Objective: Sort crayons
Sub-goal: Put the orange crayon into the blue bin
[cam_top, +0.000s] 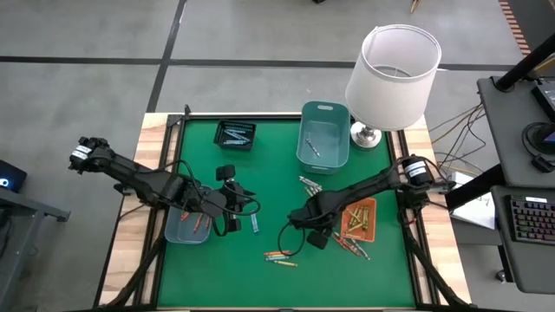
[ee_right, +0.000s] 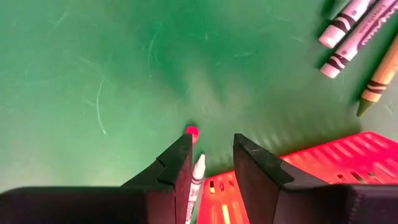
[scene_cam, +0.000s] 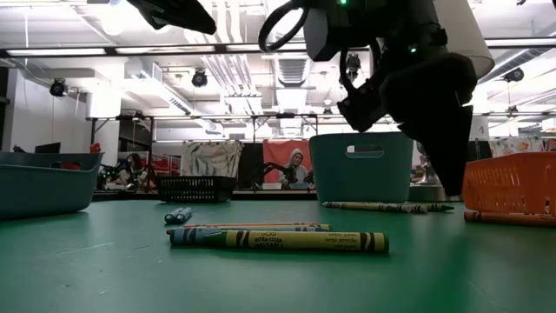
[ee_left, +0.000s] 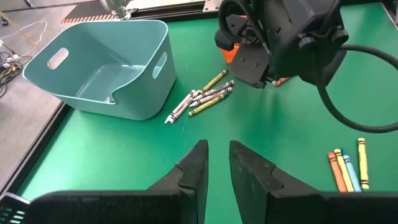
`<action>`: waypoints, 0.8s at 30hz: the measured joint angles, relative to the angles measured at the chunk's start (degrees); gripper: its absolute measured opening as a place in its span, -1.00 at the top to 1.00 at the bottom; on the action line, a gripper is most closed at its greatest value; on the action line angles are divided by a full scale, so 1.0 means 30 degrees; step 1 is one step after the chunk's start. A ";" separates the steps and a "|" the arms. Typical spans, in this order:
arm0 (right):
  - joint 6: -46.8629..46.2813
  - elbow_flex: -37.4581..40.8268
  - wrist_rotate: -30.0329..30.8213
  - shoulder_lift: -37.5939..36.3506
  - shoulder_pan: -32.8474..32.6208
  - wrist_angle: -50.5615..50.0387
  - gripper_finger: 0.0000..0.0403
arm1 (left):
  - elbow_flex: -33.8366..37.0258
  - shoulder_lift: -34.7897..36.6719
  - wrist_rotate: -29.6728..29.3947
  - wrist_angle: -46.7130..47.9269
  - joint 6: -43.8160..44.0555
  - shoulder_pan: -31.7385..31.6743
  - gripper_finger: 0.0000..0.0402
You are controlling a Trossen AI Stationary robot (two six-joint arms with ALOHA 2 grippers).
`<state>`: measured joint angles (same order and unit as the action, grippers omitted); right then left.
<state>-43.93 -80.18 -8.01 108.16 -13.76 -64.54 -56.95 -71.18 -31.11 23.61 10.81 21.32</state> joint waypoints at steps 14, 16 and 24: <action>0.2175 -0.5783 0.0350 0.3464 -0.0146 -0.1493 0.46 | 0.0000 0.0000 0.0053 0.0019 -0.0131 0.0000 0.76; 0.2829 -0.6785 0.0379 0.4391 -0.0288 -0.3016 0.46 | 0.0000 0.0000 0.0066 0.0117 -0.0131 0.0000 0.76; 0.4739 -0.9477 0.1564 0.6866 -0.1242 -0.8446 0.46 | 0.0000 0.0000 0.0080 0.0339 -0.0131 0.0000 0.76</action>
<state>-29.71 -108.61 -3.32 128.76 -17.48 -89.88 -56.95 -71.18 -30.87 24.62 10.41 21.32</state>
